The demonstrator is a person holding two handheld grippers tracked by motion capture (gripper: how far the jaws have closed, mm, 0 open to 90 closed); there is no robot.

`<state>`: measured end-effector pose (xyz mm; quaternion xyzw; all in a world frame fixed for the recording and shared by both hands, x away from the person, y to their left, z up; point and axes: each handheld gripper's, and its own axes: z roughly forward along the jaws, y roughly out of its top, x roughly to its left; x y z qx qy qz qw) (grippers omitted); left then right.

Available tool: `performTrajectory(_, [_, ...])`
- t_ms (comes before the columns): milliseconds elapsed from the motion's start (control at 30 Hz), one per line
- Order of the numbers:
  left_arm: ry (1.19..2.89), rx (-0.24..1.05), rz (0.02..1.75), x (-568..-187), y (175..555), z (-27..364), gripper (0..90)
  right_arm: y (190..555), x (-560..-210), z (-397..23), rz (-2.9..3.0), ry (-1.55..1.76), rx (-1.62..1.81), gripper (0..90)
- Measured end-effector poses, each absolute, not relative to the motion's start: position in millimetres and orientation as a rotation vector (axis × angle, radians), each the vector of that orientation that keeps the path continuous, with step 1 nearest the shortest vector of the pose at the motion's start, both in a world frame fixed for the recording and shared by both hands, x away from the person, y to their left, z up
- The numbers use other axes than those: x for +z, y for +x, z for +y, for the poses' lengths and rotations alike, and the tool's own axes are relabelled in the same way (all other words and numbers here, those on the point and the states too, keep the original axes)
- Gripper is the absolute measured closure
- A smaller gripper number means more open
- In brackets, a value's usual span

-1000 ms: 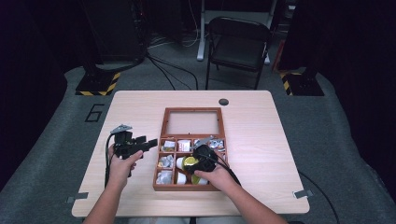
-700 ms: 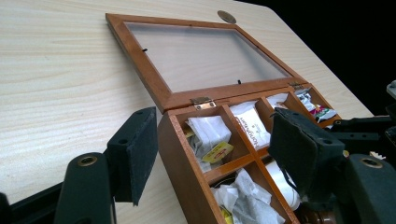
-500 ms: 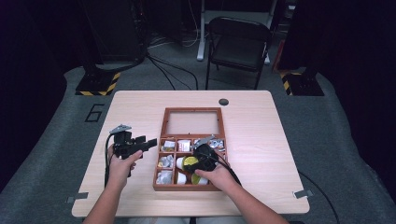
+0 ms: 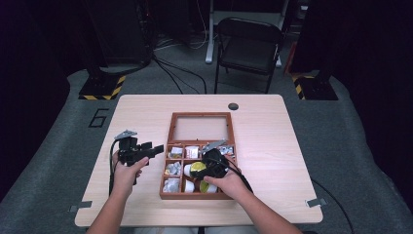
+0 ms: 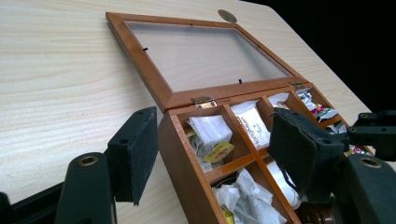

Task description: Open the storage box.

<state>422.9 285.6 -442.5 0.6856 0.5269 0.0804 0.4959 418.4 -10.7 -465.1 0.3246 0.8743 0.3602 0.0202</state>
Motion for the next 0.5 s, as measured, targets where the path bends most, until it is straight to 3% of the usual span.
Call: performTrajectory(500, [1.677,0.181,1.249,-443.1,432.0,279.3,34.9,417.4,-443.0,-35.8,2.647,1.023,1.177,37.6])
